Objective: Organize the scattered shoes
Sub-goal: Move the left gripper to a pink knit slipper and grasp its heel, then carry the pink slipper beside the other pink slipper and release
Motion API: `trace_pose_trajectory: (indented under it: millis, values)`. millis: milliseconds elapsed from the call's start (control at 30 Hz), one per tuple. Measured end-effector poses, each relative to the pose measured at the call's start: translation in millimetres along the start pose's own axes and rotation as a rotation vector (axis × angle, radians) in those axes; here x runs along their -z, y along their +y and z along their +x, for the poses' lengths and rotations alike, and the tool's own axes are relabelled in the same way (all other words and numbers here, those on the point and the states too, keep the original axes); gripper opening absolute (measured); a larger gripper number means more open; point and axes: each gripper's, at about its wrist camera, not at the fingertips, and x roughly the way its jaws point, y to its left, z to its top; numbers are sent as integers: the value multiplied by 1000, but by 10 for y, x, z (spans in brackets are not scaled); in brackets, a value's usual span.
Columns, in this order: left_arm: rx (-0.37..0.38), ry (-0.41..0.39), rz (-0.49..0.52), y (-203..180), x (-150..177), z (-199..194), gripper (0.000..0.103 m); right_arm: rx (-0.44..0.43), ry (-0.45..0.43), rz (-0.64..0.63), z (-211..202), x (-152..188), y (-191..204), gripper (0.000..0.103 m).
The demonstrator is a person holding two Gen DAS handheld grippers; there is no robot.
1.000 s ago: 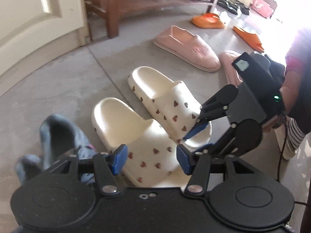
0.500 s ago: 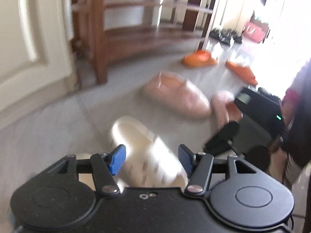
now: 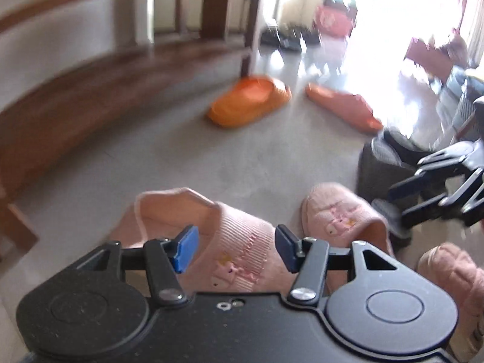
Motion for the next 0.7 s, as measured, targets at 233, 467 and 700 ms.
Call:
trace_pose_trajectory:
  millis: [233, 467, 700]
  values:
    - [68, 153, -20, 94, -62, 501, 13, -71, 10, 7, 146, -78, -181, 53]
    - [136, 179, 90, -22, 123, 299, 4, -87, 4, -8, 297, -115, -172, 53]
    - [223, 249, 229, -78, 545, -156, 4, -114, 21, -57, 338, -119, 35, 53]
